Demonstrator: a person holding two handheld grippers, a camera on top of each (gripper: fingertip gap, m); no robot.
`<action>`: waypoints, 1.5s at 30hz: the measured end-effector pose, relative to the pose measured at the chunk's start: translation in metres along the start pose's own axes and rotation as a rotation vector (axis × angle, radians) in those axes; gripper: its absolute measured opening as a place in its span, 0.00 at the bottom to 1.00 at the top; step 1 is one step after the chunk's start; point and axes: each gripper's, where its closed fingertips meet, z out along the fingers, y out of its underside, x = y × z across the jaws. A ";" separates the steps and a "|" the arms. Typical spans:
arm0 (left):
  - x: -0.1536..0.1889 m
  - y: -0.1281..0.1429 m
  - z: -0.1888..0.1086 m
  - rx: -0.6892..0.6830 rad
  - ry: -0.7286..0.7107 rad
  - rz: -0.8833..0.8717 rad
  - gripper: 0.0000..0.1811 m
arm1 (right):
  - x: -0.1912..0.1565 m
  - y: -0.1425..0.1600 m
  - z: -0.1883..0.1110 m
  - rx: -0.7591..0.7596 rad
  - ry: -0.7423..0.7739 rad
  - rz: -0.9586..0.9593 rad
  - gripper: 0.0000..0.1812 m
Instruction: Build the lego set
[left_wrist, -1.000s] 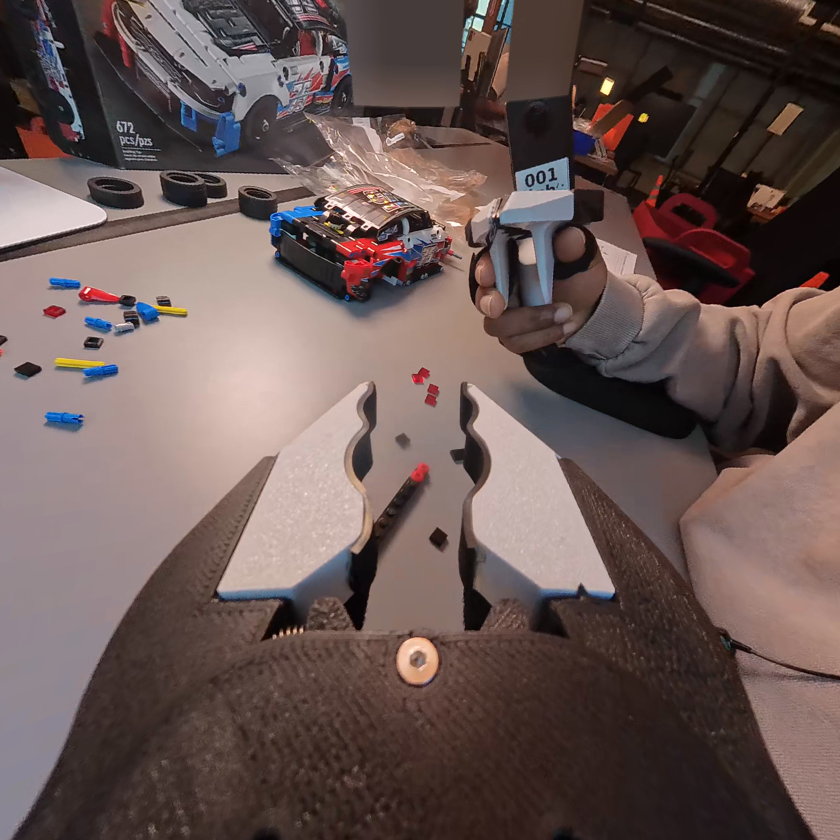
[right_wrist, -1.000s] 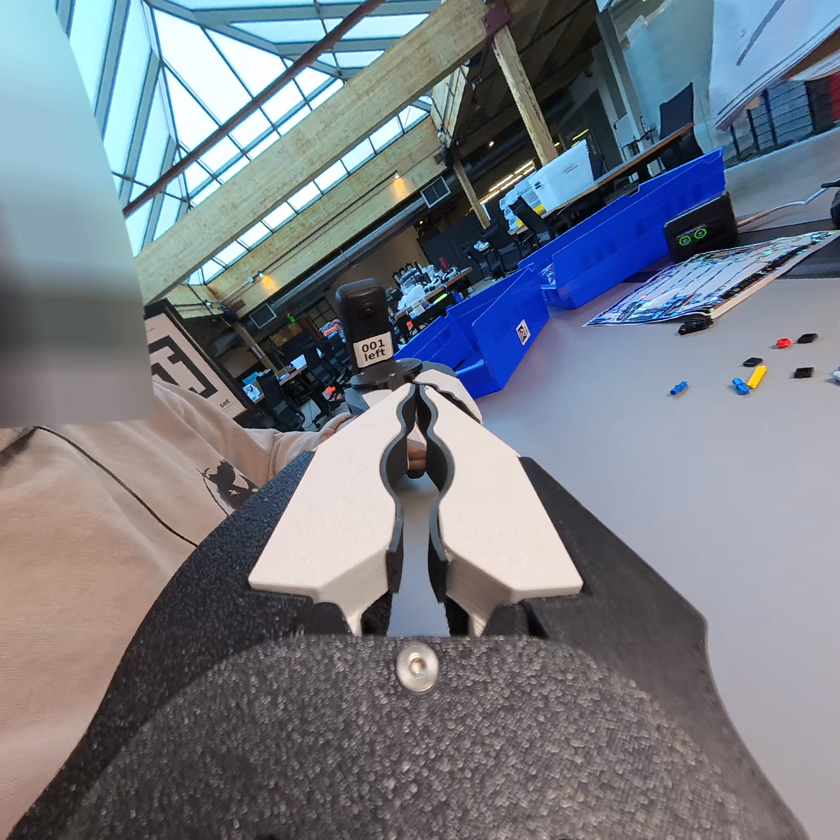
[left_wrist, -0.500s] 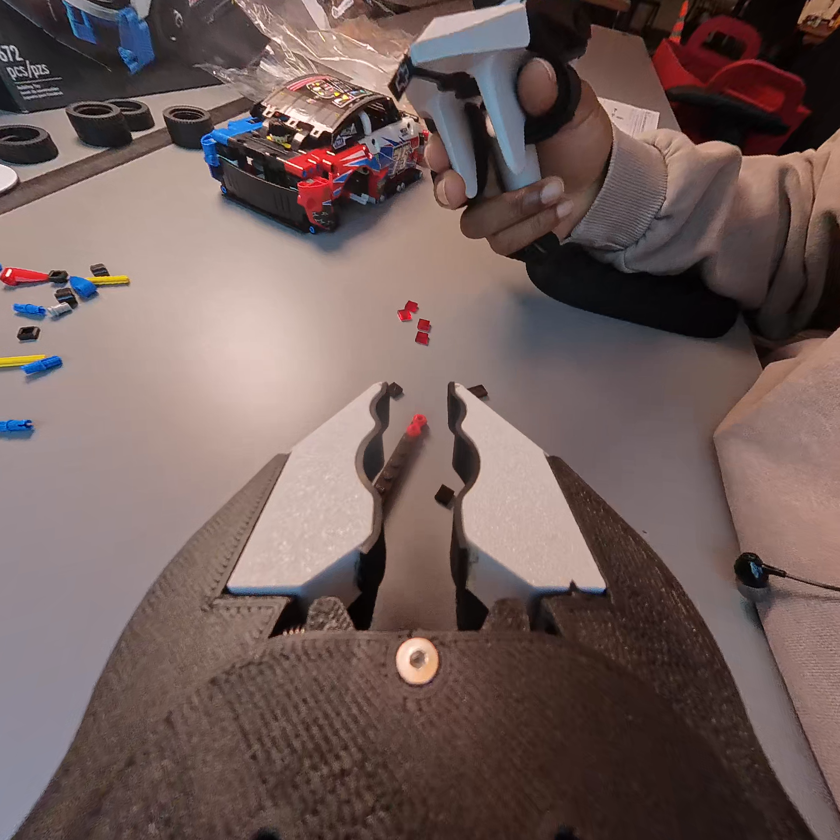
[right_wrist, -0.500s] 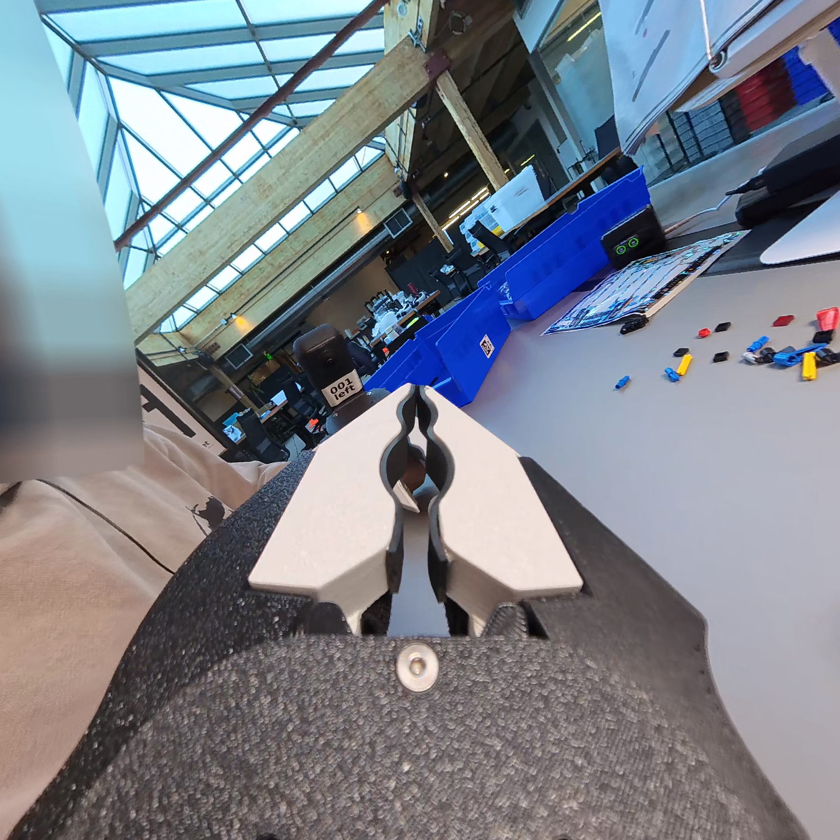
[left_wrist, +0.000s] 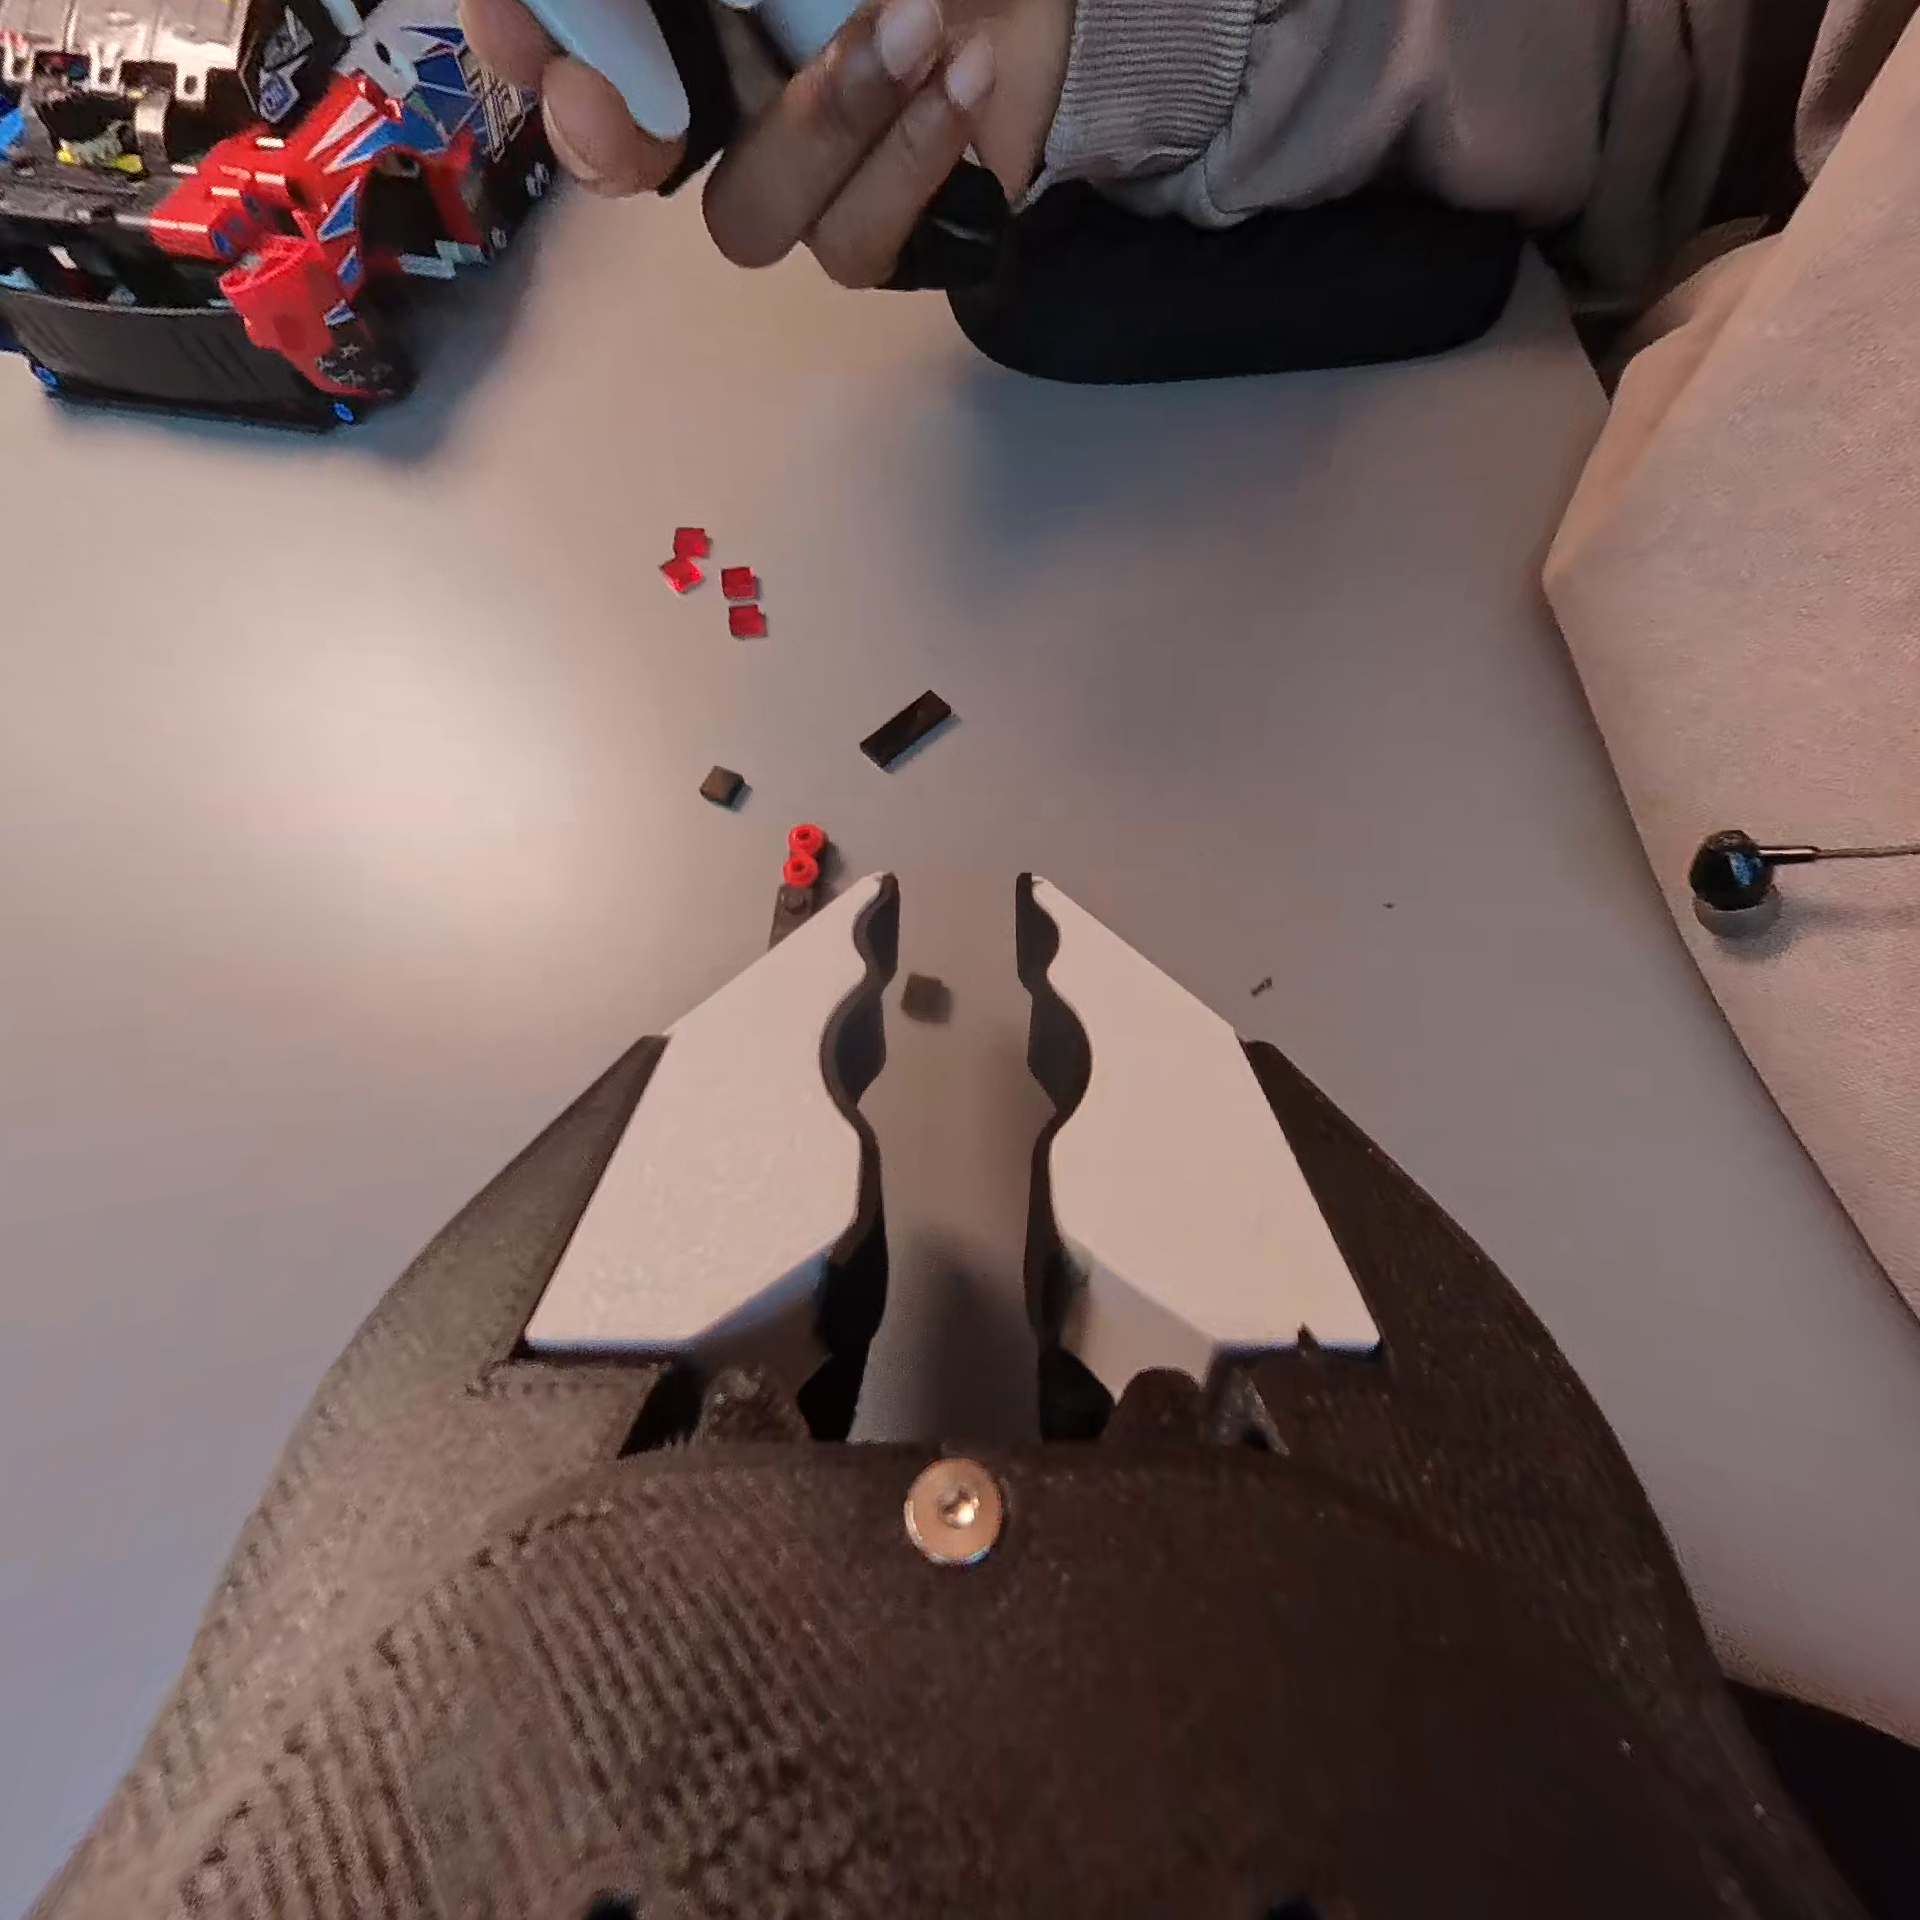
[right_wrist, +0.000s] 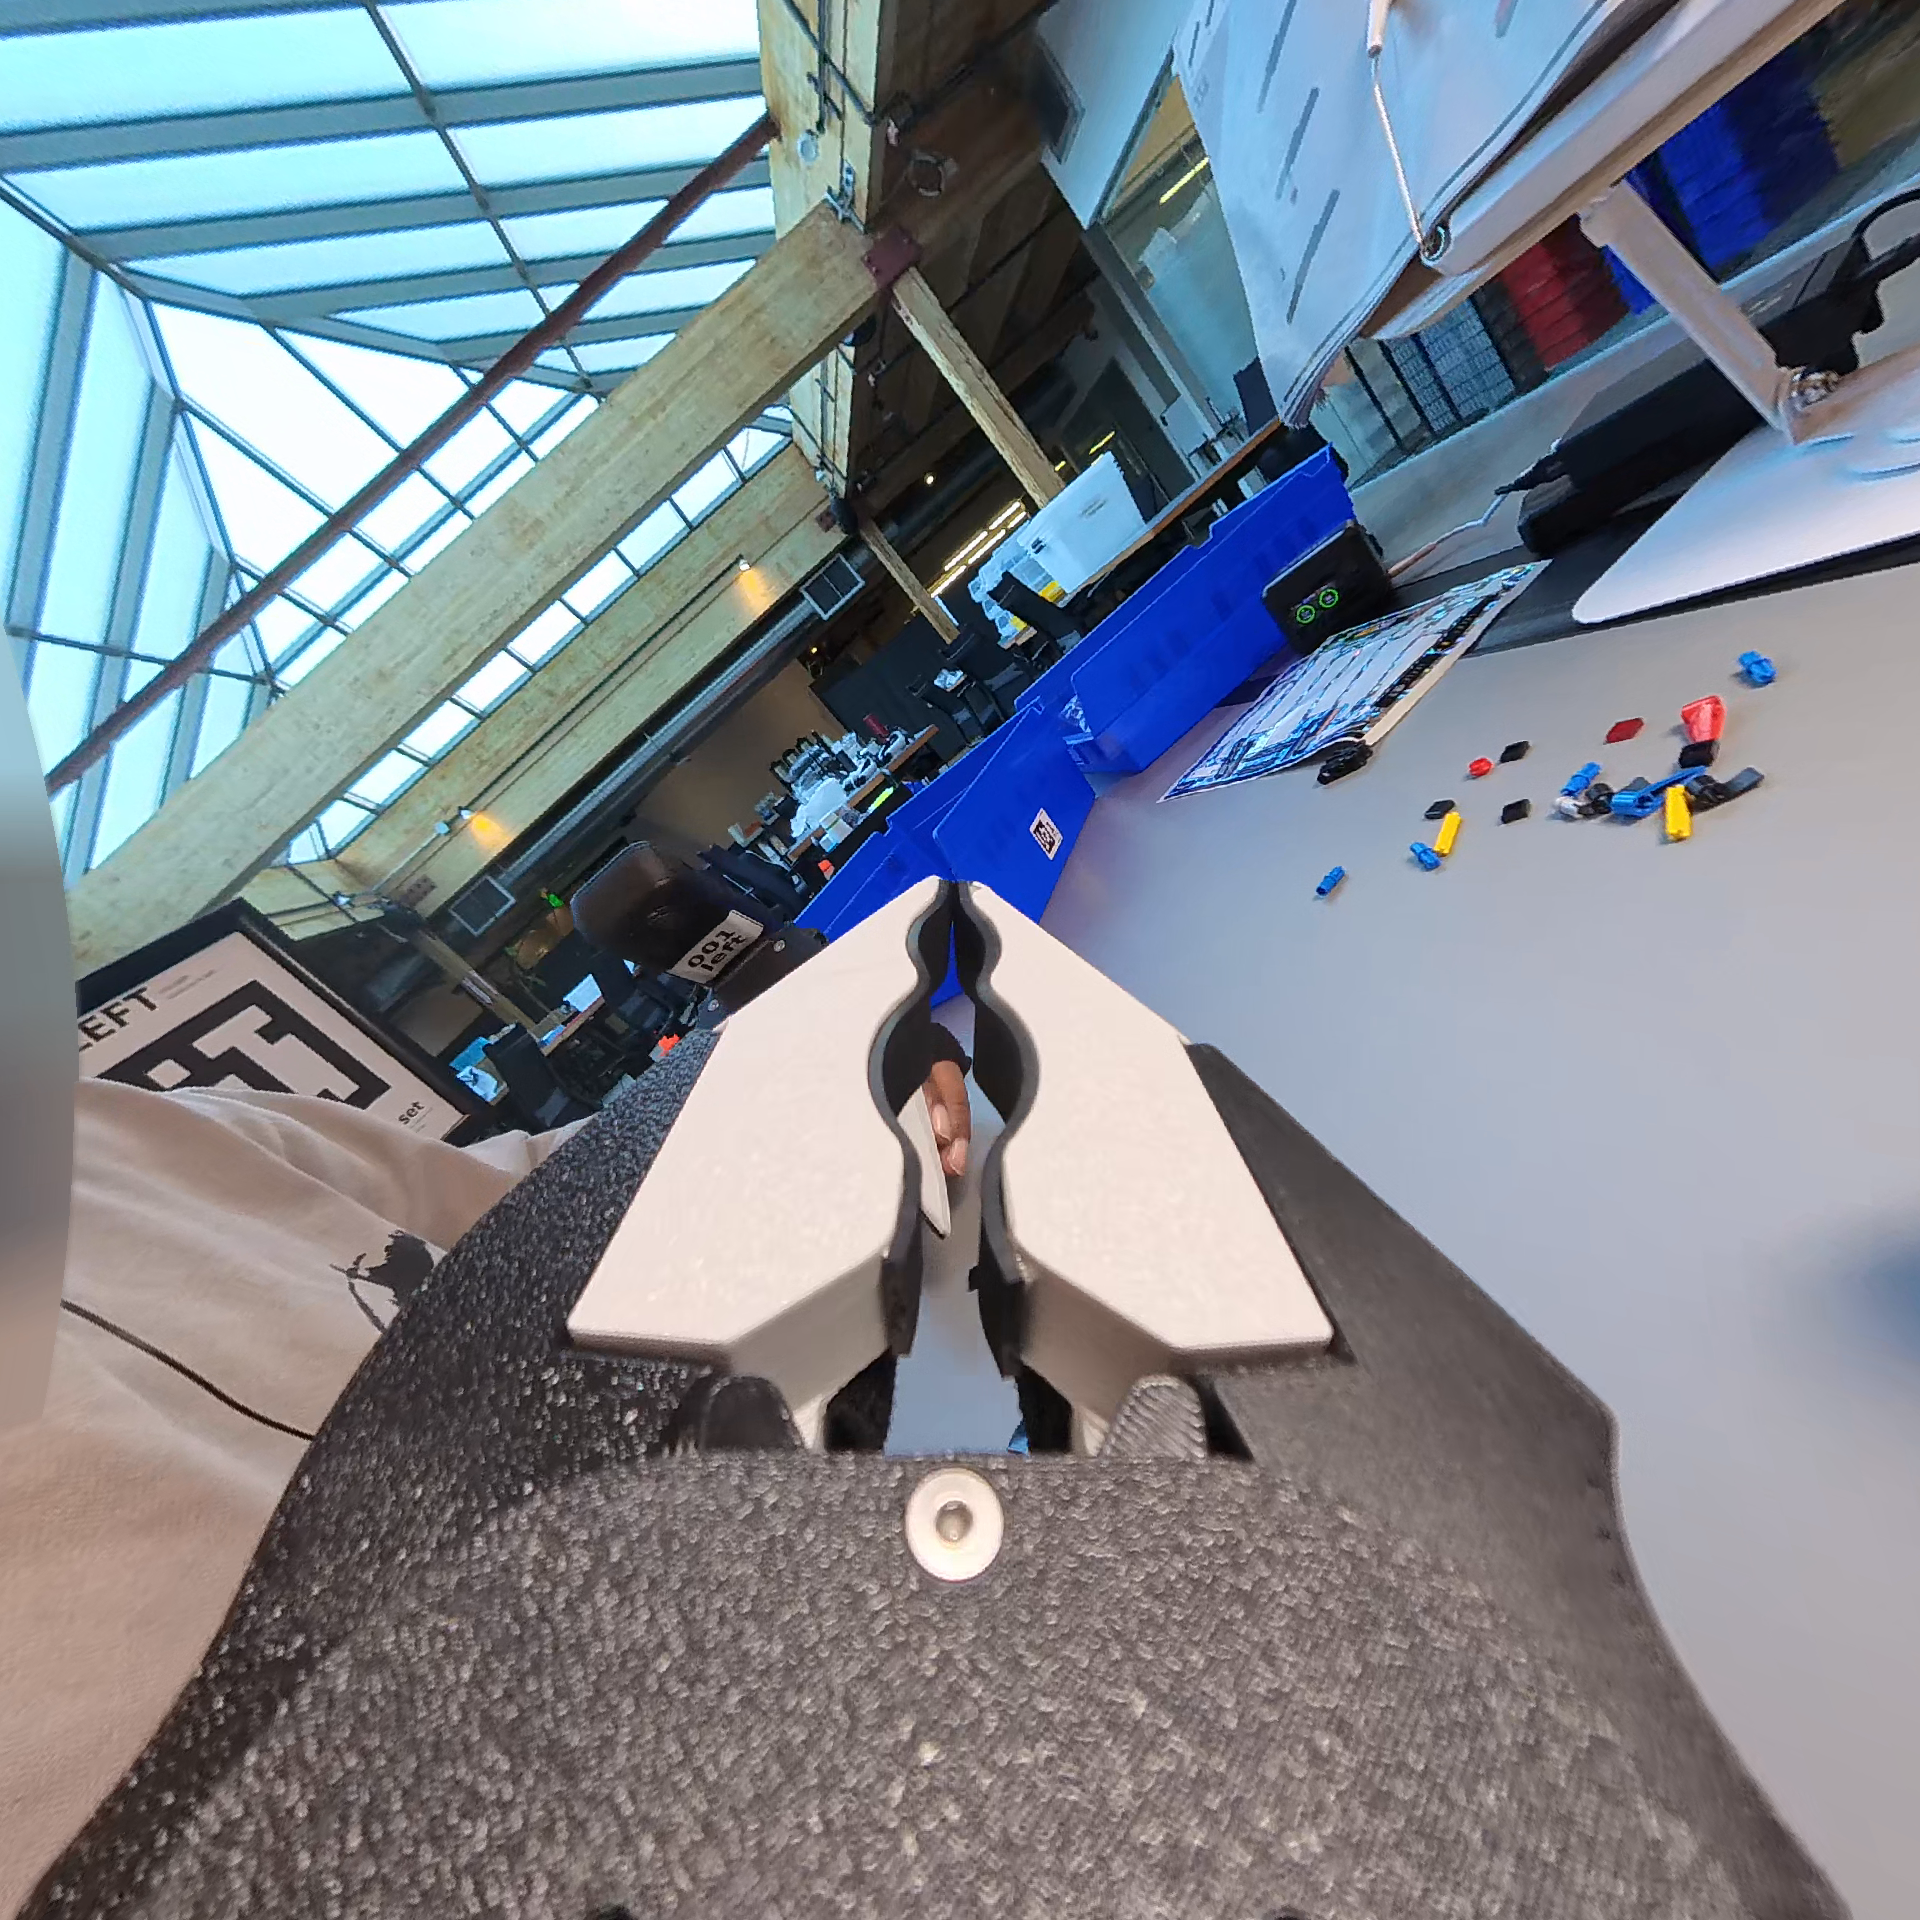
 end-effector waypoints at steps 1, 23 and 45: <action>-0.001 -0.003 0.005 -0.004 -0.003 0.020 0.12 | 0.001 0.000 -0.001 0.001 0.002 0.002 0.00; 0.002 0.001 0.050 -0.340 -0.019 0.042 0.03 | 0.000 0.007 -0.013 -0.015 0.054 0.007 0.00; 0.024 0.011 0.019 -0.079 -0.162 -0.328 0.14 | -0.021 0.150 -0.007 -0.329 0.408 0.234 0.00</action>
